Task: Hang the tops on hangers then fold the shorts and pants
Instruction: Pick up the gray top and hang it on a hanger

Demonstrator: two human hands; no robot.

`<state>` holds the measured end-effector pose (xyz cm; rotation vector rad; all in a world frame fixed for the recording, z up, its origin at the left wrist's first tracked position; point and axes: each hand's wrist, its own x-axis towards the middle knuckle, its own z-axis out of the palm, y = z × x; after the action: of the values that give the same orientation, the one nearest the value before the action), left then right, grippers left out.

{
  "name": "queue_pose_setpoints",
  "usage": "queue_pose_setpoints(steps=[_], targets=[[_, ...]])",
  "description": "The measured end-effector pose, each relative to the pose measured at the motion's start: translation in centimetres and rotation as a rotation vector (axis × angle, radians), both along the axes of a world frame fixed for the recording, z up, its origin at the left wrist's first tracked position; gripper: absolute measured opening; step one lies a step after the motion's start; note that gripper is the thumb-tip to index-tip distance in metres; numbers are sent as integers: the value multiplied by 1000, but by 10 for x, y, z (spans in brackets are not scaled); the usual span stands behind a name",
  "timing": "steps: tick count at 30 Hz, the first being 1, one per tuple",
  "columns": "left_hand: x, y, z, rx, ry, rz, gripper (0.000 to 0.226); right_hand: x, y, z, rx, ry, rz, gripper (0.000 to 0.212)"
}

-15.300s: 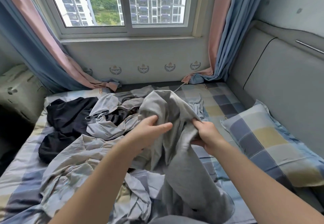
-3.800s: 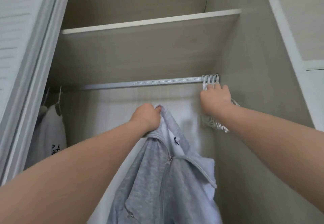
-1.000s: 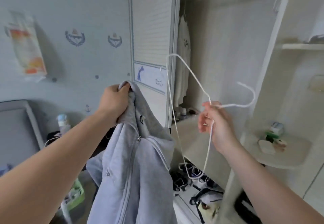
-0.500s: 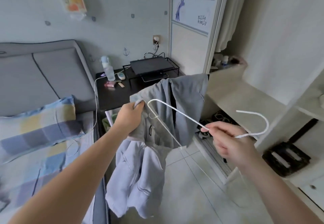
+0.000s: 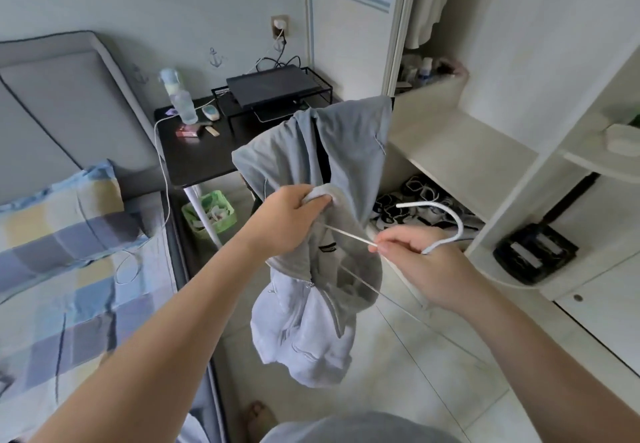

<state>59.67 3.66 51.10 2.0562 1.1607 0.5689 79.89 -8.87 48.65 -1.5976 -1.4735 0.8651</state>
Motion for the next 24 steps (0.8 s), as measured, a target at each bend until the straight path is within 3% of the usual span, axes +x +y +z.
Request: queue_pose_setpoints(steps=[2, 4, 8, 10, 13, 15, 17, 21, 24], targets=[[18, -15, 7, -26, -44, -96, 42, -9, 7, -7, -30, -89, -43, 17], [32, -27, 10, -89, -83, -147, 41, -16, 11, -17, -41, -54, -108, 23], [44, -34, 8, -246, -54, -206, 37, -6, 4, -28, 43, 292, -181, 23], [46, -39, 4, -268, 10, -303, 35, 3, -2, -30, 61, 371, -143, 22], [48, -50, -1, -57, 60, -353, 38, 10, -7, -32, 78, 481, -95, 31], [46, -54, -1, 340, 83, -298, 32, 14, -11, -29, 79, 552, -88, 35], [43, -53, 1, 626, 199, -235, 50, 19, -15, -25, 79, 586, -46, 35], [44, -48, -5, 629, 260, -399, 61, 26, -18, -21, 108, 566, 15, 30], [41, -41, -11, 484, 172, -407, 57, 36, -19, -17, 109, 395, 39, 20]])
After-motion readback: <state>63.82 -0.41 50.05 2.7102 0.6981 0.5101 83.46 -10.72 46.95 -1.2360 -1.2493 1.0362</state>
